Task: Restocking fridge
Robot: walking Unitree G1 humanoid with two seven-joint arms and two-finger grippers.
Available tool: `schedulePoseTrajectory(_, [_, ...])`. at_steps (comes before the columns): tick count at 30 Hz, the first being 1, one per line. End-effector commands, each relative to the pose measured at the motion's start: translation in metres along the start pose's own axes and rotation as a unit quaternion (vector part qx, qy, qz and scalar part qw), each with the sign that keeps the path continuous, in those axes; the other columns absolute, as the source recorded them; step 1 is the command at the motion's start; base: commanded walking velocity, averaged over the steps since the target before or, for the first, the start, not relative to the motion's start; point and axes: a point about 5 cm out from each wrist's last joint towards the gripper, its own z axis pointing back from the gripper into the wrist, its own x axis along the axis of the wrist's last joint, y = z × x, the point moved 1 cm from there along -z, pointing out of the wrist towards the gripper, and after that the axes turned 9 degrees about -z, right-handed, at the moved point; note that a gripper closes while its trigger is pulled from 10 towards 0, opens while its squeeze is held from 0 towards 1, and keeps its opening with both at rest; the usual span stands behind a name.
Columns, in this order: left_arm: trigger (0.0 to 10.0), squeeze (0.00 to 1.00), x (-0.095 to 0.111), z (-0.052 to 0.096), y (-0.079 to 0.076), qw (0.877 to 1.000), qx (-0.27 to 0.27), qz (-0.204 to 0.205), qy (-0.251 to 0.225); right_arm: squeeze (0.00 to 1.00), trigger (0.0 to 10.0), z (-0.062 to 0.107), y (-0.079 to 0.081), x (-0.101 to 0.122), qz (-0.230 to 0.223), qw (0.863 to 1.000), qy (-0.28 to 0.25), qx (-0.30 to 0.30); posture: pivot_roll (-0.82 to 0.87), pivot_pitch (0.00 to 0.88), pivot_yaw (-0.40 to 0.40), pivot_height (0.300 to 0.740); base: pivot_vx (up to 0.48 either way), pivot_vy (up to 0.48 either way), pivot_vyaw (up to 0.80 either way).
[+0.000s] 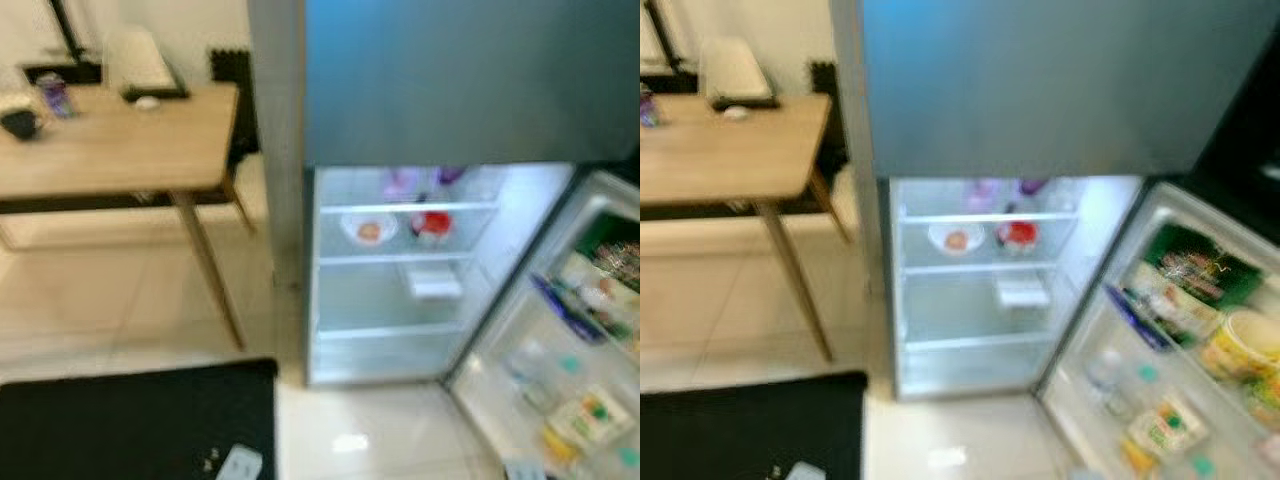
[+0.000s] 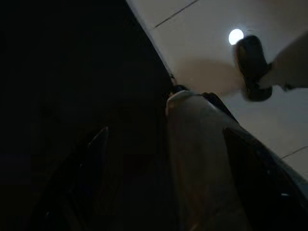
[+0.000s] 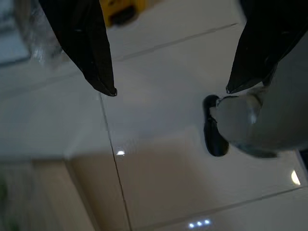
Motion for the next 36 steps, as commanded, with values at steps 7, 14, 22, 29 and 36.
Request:
schedulePoseTrajectory(7, [10.0,0.0,-0.0042,0.0005,-0.0015,1.0,-0.009,-0.018,0.009,0.0,10.0,0.0,-0.0024,0.0039,-0.007,1.0,-0.002,0.001,-0.06,0.0,-0.022,0.74,0.0,0.0,-0.79])
schedulePoseTrajectory(14, [10.0,0.0,-0.0039,0.001,0.0001,1.0,-0.012,-0.02,0.003,0.0,10.0,0.0,-0.0023,0.0035,-0.003,1.0,0.0,0.002,-0.06,0.0,-0.022,0.74,0.0,0.0,-0.79])
schedulePoseTrajectory(22, [10.0,0.0,-0.0026,0.0008,0.0011,0.999,-0.015,-0.028,0.004,0.0,10.0,0.0,-0.0028,0.0045,0.001,1.0,-0.002,0.0,-0.06,0.0,-0.019,0.74,0.0,0.0,-0.79])
schedulePoseTrajectory(29, [10.0,0.0,-0.0022,0.0007,0.0007,1.0,-0.02,-0.022,0.003,0.0,10.0,0.0001,-0.004,0.0063,0.0,1.0,-0.006,-0.003,-0.06,0.0,-0.019,0.74,0.0,0.0,-0.46])
schedulePoseTrajectory(36, [10.0,0.0,-0.002,0.0007,0.0005,1.0,-0.023,-0.019,0.003,0.0,10.0,-0.0003,-0.0029,0.0087,0.0,1.0,-0.01,-0.001,-0.06,0.0,-0.018,0.74,0.0,-0.285,0.0])
